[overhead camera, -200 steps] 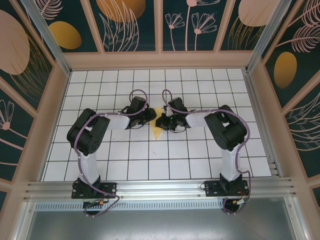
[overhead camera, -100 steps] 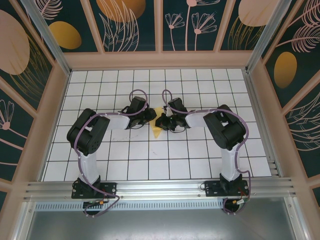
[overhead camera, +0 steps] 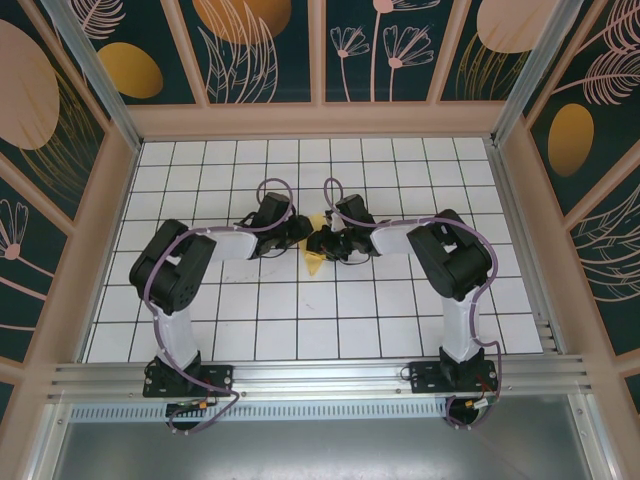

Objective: Fold a paper plane with a square sheet of paper (pick it up from the middle)

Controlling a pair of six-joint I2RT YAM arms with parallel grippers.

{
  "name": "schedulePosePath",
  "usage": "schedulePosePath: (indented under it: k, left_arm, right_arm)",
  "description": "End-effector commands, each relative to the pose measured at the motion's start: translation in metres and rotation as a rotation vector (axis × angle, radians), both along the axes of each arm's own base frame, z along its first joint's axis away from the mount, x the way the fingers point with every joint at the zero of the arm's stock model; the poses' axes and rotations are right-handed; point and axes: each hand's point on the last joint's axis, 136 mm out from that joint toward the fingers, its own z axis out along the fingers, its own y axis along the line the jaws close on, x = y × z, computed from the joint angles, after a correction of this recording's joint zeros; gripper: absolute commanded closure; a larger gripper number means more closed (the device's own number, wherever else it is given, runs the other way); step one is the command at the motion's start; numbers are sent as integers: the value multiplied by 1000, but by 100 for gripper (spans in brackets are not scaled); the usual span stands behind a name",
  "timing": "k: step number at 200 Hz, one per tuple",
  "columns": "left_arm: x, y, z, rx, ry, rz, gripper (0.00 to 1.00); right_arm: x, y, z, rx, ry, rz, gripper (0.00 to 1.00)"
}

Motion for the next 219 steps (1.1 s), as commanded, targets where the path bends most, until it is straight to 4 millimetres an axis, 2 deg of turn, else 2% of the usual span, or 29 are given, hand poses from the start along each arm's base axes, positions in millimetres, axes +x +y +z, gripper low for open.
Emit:
schedulePosePath:
  k: [1, 32, 47, 51, 81, 99, 133, 178, 209, 219]
  left_arm:
    - [8, 24, 27, -32, -45, 94, 63]
    - [8, 52, 32, -23, -56, 173, 62]
    - [4, 61, 23, -10, -38, 190, 62]
    - [4, 61, 34, -23, -60, 191, 63]
    - [-4, 62, 36, -45, -58, 183, 65]
    - [-10, 58, 36, -72, -52, 164, 68]
    - [-24, 47, 32, -111, -33, 101, 72]
    - [-44, 14, 28, -135, -18, -22, 80]
    - [-50, -3, 22, -163, -2, -71, 89]
    - [-49, -7, 26, -180, -11, -80, 92]
  right_arm:
    - [0, -10, -20, -70, 10, -19, 70]
    - [0, -9, -20, -74, 2, -16, 68]
    - [0, -11, -20, -81, 1, -19, 70]
    - [0, -11, -21, -84, 1, -20, 71]
    - [1, -13, -24, -104, 2, -25, 84]
    - [0, -14, -27, -118, 8, -24, 89]
    - [0, -16, -34, -162, 12, -21, 91]
    - [-2, -17, -41, -215, 17, -11, 100]
    - [-2, -16, -44, -217, 24, -9, 100]
    - [-2, -16, -44, -218, 25, -9, 100]
